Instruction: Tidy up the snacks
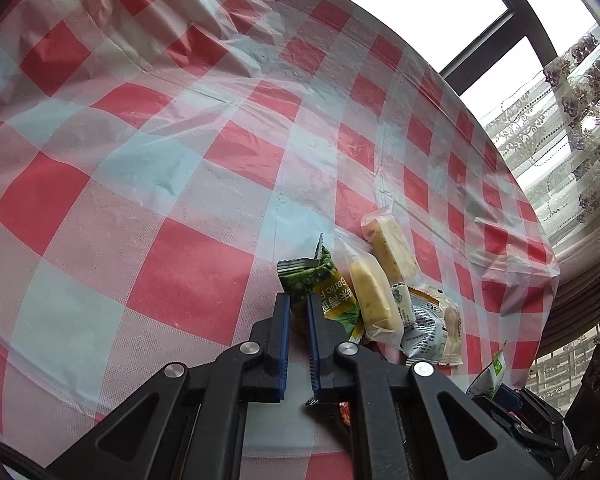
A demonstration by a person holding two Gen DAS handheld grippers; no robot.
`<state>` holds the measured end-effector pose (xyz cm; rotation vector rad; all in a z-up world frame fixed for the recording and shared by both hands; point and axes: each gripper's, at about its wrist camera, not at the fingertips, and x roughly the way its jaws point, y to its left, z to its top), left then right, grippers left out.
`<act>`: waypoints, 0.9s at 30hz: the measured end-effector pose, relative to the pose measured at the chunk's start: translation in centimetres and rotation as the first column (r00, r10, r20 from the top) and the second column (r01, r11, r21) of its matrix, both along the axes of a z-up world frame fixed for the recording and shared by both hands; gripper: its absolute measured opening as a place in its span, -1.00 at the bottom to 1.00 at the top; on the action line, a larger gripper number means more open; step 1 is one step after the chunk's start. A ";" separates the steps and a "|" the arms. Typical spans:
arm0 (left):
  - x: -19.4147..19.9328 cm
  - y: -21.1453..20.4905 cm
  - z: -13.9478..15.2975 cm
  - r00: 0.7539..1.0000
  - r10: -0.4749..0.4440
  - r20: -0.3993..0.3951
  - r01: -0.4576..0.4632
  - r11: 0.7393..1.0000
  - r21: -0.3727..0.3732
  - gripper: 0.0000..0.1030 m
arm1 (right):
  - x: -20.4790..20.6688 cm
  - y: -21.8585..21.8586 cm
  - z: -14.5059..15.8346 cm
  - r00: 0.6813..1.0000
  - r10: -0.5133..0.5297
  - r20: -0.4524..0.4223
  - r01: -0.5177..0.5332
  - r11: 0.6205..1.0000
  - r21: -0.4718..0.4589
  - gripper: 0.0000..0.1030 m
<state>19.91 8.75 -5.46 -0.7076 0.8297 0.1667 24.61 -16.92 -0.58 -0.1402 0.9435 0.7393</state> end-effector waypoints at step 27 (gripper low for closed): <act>-1.5 -0.2 1.1 0.999 0.031 -0.029 -0.031 0.999 0.012 -0.77 | -4.0 -7.2 2.2 0.992 -0.122 0.027 0.120 0.991 0.055 -0.10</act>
